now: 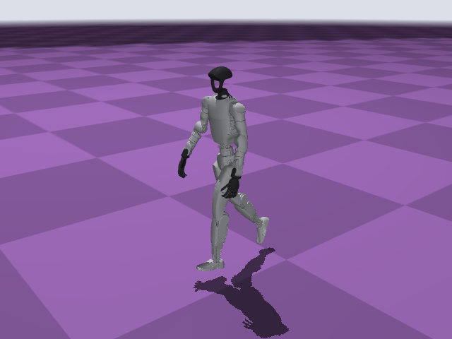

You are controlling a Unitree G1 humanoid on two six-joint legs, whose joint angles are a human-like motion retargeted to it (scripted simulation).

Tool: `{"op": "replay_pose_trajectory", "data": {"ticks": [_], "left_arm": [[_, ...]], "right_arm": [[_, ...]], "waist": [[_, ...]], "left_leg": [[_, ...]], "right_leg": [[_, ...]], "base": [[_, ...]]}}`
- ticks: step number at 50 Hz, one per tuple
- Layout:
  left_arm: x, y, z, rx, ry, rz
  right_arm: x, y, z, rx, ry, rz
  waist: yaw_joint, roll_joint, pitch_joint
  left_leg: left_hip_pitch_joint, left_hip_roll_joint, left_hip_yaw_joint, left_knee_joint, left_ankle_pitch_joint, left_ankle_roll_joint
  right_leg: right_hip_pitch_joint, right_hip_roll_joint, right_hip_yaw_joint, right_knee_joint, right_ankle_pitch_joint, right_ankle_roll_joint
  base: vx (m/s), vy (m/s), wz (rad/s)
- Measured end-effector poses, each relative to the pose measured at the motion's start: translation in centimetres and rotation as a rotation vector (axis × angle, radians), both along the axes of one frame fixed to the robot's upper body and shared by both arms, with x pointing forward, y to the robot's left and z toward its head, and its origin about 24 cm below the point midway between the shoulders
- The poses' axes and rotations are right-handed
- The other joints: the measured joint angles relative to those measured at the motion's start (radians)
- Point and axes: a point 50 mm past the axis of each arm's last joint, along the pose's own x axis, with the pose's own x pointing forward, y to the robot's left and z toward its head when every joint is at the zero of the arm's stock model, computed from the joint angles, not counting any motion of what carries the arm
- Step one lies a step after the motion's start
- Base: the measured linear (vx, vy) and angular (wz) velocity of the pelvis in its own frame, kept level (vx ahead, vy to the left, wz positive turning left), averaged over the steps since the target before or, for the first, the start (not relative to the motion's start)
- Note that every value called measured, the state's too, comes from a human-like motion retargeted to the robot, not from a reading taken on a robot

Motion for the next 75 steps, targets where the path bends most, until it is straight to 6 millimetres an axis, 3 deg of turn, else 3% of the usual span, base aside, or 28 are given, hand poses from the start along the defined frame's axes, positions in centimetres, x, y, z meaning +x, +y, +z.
{"op": "replay_pose_trajectory", "data": {"ticks": [3, 5, 12, 15, 18, 25, 33, 40, 47, 53, 58, 62, 65, 70, 75], "left_arm": [[-1.6, 1.0, -0.2, 0.006, 0.031, 0.023], [-3.2, 1.2, -0.7, 0.020, 0.093, 0.004], [-7.8, 1.3, -1.9, 0.059, 0.306, -0.093], [-8.3, 1.0, -2.1, 0.063, 0.347, -0.119], [-8.0, 0.6, -2.3, 0.071, 0.362, -0.144], [-5.7, 0.0, -2.1, 0.109, 0.358, -0.225], [-2.8, 0.2, -1.3, 0.140, 0.332, -0.325], [0.6, 0.6, 0.1, 0.200, 0.272, -0.368], [5.4, 0.3, 2.3, 0.239, 0.127, -0.412], [9.0, -0.4, 4.4, 0.263, -0.012, -0.445], [9.9, -1.3, 4.9, 0.226, -0.103, -0.425], [8.4, -1.9, 3.8, 0.158, -0.095, -0.390], [5.9, -2.1, 2.2, 0.114, -0.027, -0.379], [0.1, -2.0, -0.5, 0.064, 0.141, -0.383], [-7.4, -1.6, -2.6, 0.023, 0.336, -0.367]], "right_arm": [[-1.7, 0.4, -0.9, 0.030, 0.027, -0.039], [-2.9, 0.2, -1.3, 0.037, 0.049, -0.073], [-7.3, -1.4, -2.4, 0.030, 0.126, -0.186], [-9.2, -2.1, -2.7, 0.010, 0.177, -0.215], [-11.3, -2.8, -3.0, -0.013, 0.239, -0.237], [-15.2, -4.0, -3.2, -0.045, 0.365, -0.296], [-17.4, -6.1, -2.6, -0.016, 0.382, -0.485], [-18.5, -8.2, -1.8, -0.056, 0.394, -0.664], [-16.9, -8.0, -1.8, -0.058, 0.378, -0.640], [-13.4, -7.3, -1.8, -0.037, 0.265, -0.543], [-11.7, -7.3, -1.5, -0.056, 0.196, -0.481], [-12.0, -7.6, -1.4, -0.091, 0.203, -0.466], [-13.0, -7.8, -1.5, -0.122, 0.236, -0.466], [-13.8, -8.3, -1.5, -0.158, 0.286, -0.457], [-12.7, -8.6, -1.2, -0.169, 0.283, -0.418]], "waist": [[-0.014, 0.001, -0.021], [-0.018, 0.016, -0.040], [-0.093, 0.092, -0.082], [-0.147, 0.116, -0.092], [-0.208, 0.132, -0.097], [-0.299, 0.128, -0.102], [-0.349, 0.103, -0.129], [-0.398, 0.122, -0.130], [-0.418, 0.145, -0.117], [-0.444, 0.191, -0.084], [-0.472, 0.222, -0.054], [-0.481, 0.192, -0.035], [-0.467, 0.142, -0.043], [-0.385, 0.075, -0.077], [-0.249, 0.044, -0.087]], "left_leg": [[0.044, 0.013, -0.040, -0.040, -0.005, -0.027], [0.084, 0.010, -0.050, -0.077, -0.005, -0.030], [0.257, 0.031, -0.111, -0.148, -0.037, -0.070], [0.318, 0.028, -0.140, -0.142, -0.068, -0.076], [0.383, 0.016, -0.176, -0.120, -0.114, -0.071], [0.578, -0.036, -0.268, -0.080, -0.192, -0.036], [0.790, -0.097, -0.314, -0.028, -0.205, -0.055], [0.878, -0.095, -0.370, 0.028, -0.229, -0.071], [0.864, -0.069, -0.431, 0.031, -0.237, -0.076], [0.814, -0.001, -0.469, -0.011, -0.222, -0.095], [0.754, 0.056, -0.475, 0.000, -0.110, -0.101], [0.679, 0.037, -0.457, 0.139, 0.033, -0.094], [0.561, -0.013, -0.410, 0.358, 0.058, -0.074], [0.343, -0.064, -0.260, 0.650, -0.116, 0.011], [0.248, -0.098, -0.140, 0.584, -0.258, 0.060]], "right_leg": [[-0.109, 0.044, -0.103, 0.153, 0.110, 0.000], [-0.212, 0.035, -0.186, 0.283, 0.103, 0.000], [-0.498, -0.049, -0.547, 0.593, -0.208, -0.252], [-0.573, -0.042, -0.593, 0.604, -0.286, -0.292], [-0.618, -0.011, -0.576, 0.554, -0.332, -0.282], [-0.650, -0.053, -0.577, 0.393, -0.340, -0.266], [-0.601, -0.106, -0.568, 0.131, -0.063, -0.202], [-0.569, -0.172, -0.590, -0.033, -0.010, -0.204], [-0.597, -0.199, -0.581, -0.044, 0.060, -0.203], [-0.644, -0.157, -0.625, -0.019, -0.100, -0.220], [-0.668, -0.112, -0.651, -0.022, -0.148, -0.224], [-0.601, -0.100, -0.642, -0.086, -0.160, -0.213], [-0.534, -0.113, -0.615, -0.139, -0.164, -0.203], [-0.454, -0.129, -0.549, -0.180, -0.180, -0.152], [-0.361, -0.126, -0.429, -0.189, -0.192, -0.067]], "base": [[0.34, 0.10, 1.53], [0.54, 0.39, -0.02], [0.51, 0.21, 0.32], [0.46, 0.09, 0.84], [0.45, 0.05, 1.05], [0.44, 0.01, 0.76], [0.43, -0.03, 0.33], [0.38, -0.07, 0.50], [0.34, -0.13, 0.43], [0.37, -0.22, 0.29], [0.42, -0.30, 0.15], [0.49, -0.35, -0.04], [0.49, -0.33, -0.22], [0.47, -0.23, -0.56], [0.47, -0.11, -1.08]]}}
